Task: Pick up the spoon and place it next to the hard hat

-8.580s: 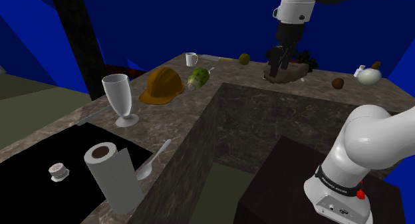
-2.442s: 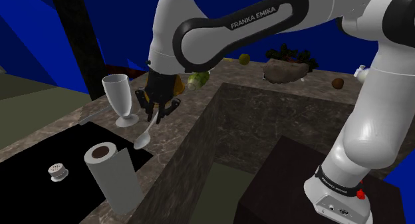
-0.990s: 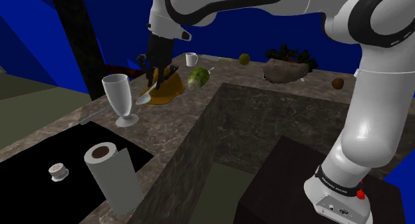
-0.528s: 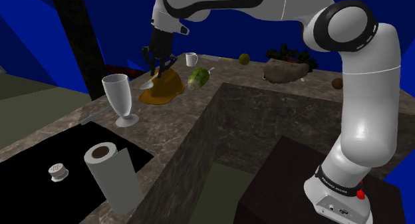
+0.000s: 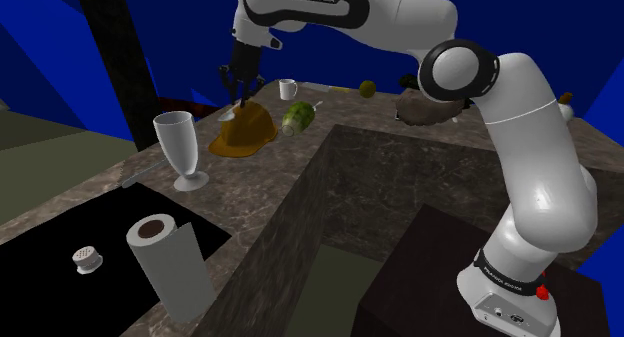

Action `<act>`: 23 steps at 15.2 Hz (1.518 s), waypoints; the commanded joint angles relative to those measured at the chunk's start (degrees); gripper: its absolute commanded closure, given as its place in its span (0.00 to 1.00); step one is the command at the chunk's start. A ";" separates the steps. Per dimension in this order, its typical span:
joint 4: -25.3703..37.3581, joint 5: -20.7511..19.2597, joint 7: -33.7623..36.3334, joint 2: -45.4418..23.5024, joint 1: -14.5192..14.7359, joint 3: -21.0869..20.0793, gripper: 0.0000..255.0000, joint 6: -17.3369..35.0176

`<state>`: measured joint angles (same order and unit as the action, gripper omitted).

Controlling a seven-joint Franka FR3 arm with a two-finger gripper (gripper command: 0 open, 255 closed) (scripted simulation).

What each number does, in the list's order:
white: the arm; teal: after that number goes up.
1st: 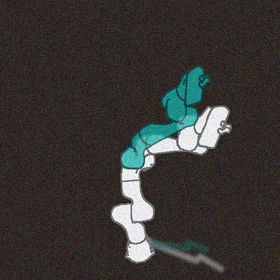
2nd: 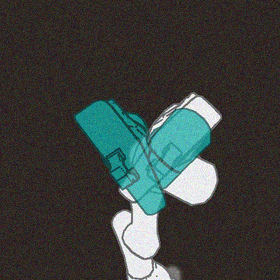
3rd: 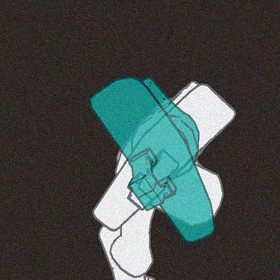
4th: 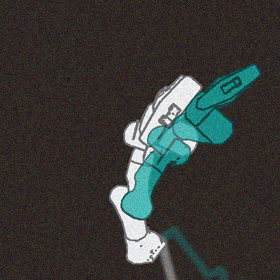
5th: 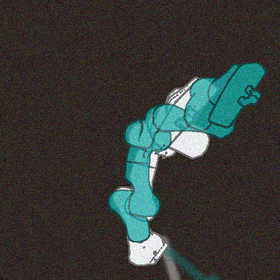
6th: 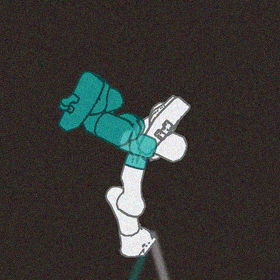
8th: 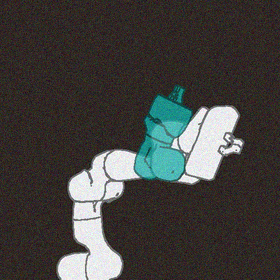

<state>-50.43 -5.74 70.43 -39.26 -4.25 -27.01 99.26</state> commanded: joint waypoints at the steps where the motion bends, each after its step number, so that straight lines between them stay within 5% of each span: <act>1: -1.29 0.05 -0.30 -0.09 -0.37 0.03 1.00 1.31; 23: -22.26 0.87 -1.79 1.86 -4.07 -0.01 1.00 19.71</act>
<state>-72.38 -4.77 68.63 -37.12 -8.39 -27.08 118.37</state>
